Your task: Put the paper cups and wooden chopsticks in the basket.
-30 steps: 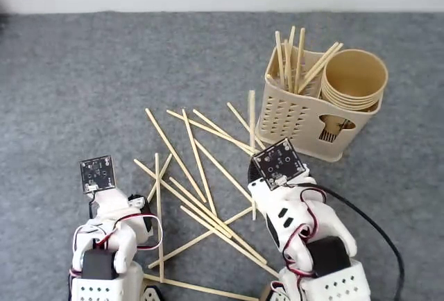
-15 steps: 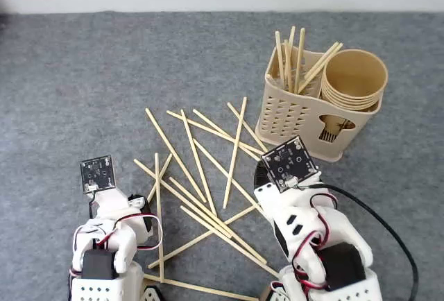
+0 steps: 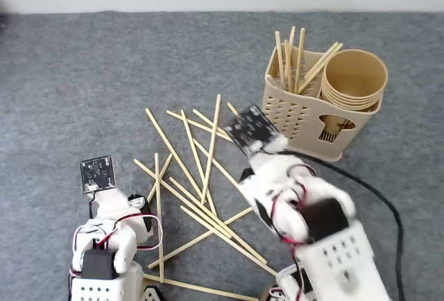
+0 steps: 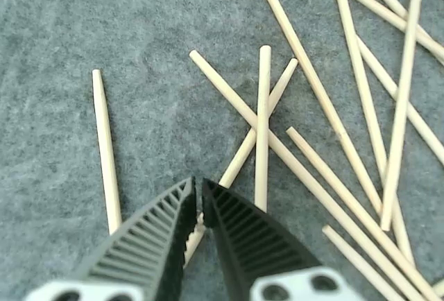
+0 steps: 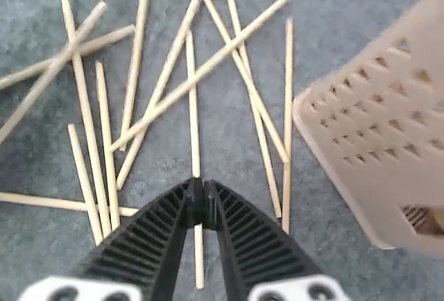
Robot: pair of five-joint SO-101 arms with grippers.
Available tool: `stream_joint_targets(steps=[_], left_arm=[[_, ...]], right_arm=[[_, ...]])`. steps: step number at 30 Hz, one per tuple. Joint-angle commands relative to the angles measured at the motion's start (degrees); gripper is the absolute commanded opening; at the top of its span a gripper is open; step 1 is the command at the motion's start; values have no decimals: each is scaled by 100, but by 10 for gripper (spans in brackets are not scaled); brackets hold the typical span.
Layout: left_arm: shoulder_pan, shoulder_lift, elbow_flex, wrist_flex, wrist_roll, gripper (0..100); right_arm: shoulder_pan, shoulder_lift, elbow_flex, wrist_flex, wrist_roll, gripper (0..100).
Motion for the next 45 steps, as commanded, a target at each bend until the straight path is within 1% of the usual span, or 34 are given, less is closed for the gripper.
stream_joint_targets(steps=[1,5,10,13,23,30,39,45], left_arm=[[9,-70,-48,18,-26,14],[9,-70,-48,18,-26,14],[9,-70,-48,18,-26,14],[9,-70,-48,18,-26,14],[9,-70,-48,18,-26,14],[9,-70,-48,18,-26,14],[9,-70,-48,18,-26,14],[9,-70,-48,18,-26,14]], right_arm=[[-92,998,-589,4,-97,13],[-119,2149,-1240,13,-448,24],[-119,3521,-2040,22,-826,128],[-127,4277,-2532,22,-923,157],[-681,6396,-4105,13,-932,158],[-716,7653,-5108,13,-932,158],[-734,8637,-6110,13,-932,158],[-734,9130,-6347,22,-923,155]])
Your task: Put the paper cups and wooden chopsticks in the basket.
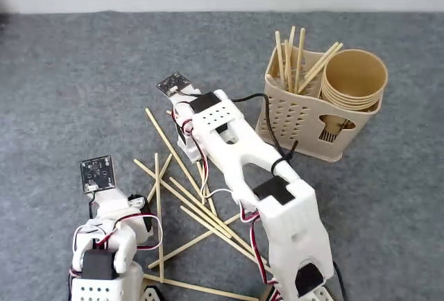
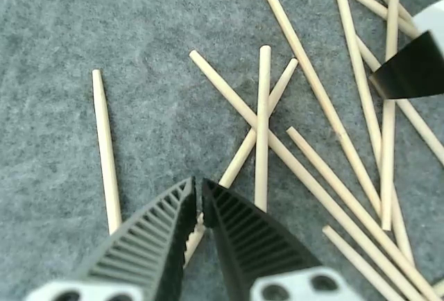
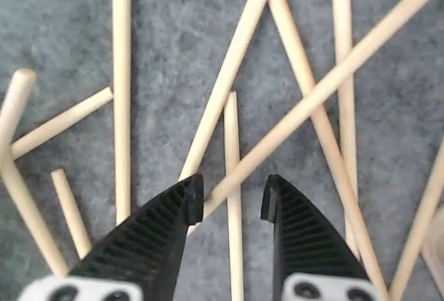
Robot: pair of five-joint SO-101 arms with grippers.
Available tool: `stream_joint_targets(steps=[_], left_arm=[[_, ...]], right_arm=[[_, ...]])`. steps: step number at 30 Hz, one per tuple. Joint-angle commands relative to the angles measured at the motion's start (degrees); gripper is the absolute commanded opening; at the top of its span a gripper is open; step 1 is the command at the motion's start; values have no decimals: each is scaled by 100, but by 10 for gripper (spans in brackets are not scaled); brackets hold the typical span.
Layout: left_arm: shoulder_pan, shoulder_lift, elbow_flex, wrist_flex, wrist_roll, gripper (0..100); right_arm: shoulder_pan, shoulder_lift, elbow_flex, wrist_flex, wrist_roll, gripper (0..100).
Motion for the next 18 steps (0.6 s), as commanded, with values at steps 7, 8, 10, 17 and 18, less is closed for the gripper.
stream_joint_targets(steps=[7,8,10,17,18], left_arm=[[9,-70,-48,18,-26,14],[9,-70,-48,18,-26,14],[9,-70,-48,18,-26,14],[9,-70,-48,18,-26,14],[9,-70,-48,18,-26,14]], right_arm=[[84,312,-316,312,9,71],[92,303,-316,338,9,26],[92,242,-316,418,9,14],[48,-558,-316,1033,18,9],[48,-743,-316,1121,18,9]])
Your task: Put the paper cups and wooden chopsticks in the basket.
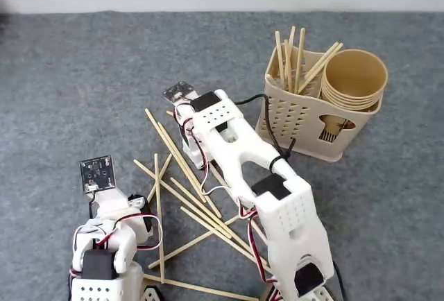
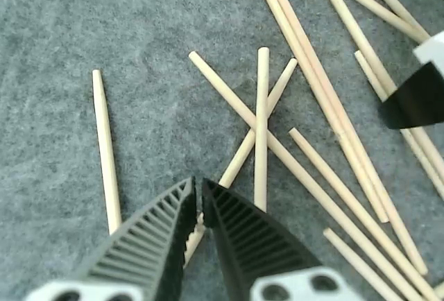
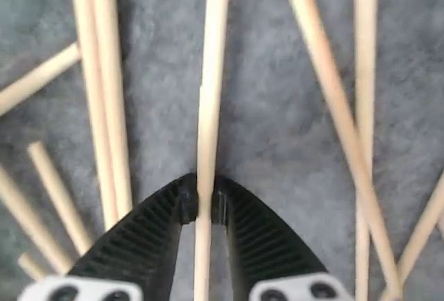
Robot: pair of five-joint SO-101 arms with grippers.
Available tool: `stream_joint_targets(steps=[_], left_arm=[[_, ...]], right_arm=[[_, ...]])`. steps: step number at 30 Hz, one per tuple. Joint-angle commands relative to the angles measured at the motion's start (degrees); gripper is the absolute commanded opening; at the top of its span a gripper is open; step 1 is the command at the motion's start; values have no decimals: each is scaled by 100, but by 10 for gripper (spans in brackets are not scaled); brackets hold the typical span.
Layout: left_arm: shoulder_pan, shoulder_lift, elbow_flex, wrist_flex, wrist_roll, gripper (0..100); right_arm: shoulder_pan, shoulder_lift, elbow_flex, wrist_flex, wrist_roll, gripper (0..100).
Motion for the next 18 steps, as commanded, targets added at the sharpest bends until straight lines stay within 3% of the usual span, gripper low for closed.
stream_joint_targets(steps=[1,18], left_arm=[[9,-70,-48,18,-26,14],[9,-70,-48,18,-26,14]], right_arm=[[-4,-989,-114,382,18,9],[40,-4822,-123,743,510,8]])
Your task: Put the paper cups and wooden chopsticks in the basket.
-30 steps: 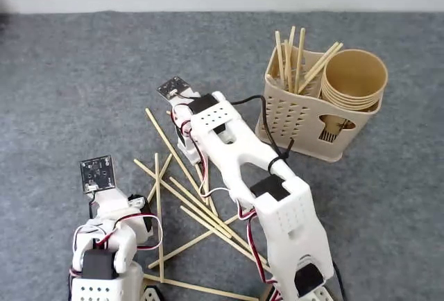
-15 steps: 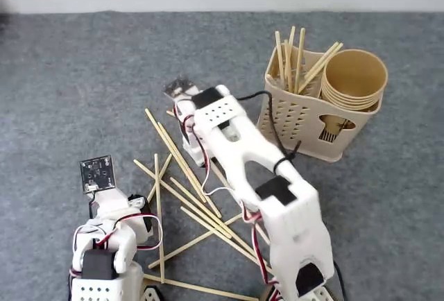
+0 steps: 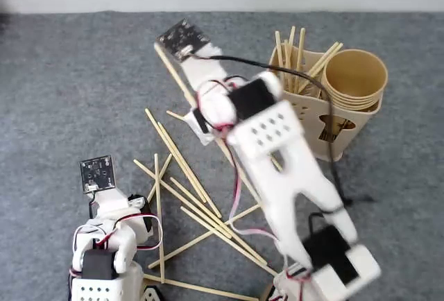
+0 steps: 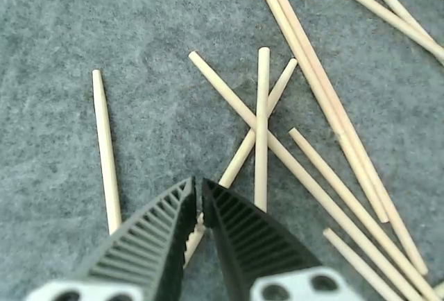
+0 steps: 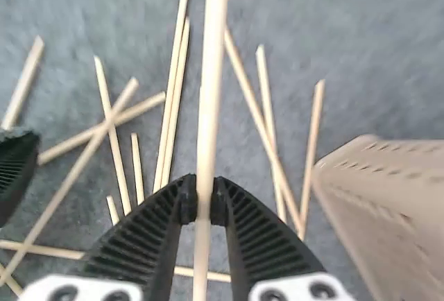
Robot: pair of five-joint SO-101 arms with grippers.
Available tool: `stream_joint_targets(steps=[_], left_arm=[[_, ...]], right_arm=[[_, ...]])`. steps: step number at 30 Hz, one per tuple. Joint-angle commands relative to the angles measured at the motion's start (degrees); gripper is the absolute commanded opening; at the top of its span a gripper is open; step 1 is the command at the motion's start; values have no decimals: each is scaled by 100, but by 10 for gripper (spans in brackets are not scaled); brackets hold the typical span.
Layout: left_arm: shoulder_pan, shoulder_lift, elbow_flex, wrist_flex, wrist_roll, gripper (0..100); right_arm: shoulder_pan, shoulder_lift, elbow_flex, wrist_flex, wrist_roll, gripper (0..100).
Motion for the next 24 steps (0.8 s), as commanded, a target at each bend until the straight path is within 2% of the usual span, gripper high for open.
stream_joint_targets(steps=[1,12,19,24], left_arm=[[9,-70,-48,18,-26,14],[9,-70,-48,18,-26,14],[9,-70,-48,18,-26,14],[9,-70,-48,18,-26,14]], right_arm=[[40,-963,-123,-119,273,8],[1130,-2316,-123,-1877,431,8],[1930,-2360,-79,-3459,413,8],[2176,-1982,-79,-3802,396,9]])
